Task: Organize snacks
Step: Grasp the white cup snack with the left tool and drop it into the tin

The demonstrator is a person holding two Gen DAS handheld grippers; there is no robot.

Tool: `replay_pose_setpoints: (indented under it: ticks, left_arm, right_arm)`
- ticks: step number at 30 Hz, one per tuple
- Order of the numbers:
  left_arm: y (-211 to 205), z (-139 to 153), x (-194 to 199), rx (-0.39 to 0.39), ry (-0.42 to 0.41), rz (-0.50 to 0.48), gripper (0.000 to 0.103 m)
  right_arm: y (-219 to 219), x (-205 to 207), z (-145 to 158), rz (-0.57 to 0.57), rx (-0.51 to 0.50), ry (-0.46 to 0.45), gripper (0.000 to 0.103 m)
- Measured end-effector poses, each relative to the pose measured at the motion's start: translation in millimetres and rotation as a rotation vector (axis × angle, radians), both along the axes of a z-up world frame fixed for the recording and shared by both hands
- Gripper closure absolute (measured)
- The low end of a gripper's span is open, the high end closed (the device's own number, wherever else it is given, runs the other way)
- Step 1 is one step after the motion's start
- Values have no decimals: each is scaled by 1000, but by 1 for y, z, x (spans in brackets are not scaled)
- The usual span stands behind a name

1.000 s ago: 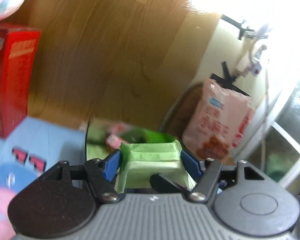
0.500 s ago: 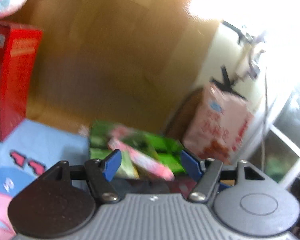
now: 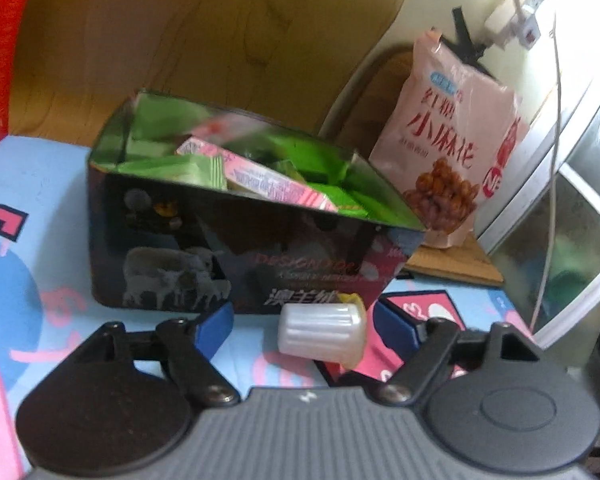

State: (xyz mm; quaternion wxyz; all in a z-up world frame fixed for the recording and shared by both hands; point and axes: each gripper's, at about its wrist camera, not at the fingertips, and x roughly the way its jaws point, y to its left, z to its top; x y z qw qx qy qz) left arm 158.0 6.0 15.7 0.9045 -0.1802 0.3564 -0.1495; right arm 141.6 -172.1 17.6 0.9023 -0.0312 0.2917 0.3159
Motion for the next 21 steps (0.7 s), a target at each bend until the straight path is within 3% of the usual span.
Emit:
replay_pose_setpoints:
  ticks: [4, 5, 6, 9, 12, 16, 21]
  left_arm:
    - [-6, -6, 4, 16, -8, -5, 28]
    - [-8, -6, 5, 17, -10, -21, 46]
    - [-10, -6, 6, 11, 4, -37, 52]
    - [-5, 0, -7, 15, -6, -8, 52]
    - [7, 14, -26, -31, -32, 7, 52]
    - [17, 45, -45, -26, -135, 32, 52]
    - [26, 75, -14, 10, -206, 81, 44]
  right_arm:
    - [19, 18, -7, 22, -48, 34, 41]
    - [22, 20, -6, 41, -42, 36, 50]
    - [25, 21, -7, 62, -36, 43, 60]
    - [31, 10, -5, 73, -54, -1, 70]
    - [32, -11, 3, 95, -41, -64, 73]
    - [37, -36, 27, 121, -11, -173, 73]
    - [53, -24, 51, 114, 20, -286, 73]
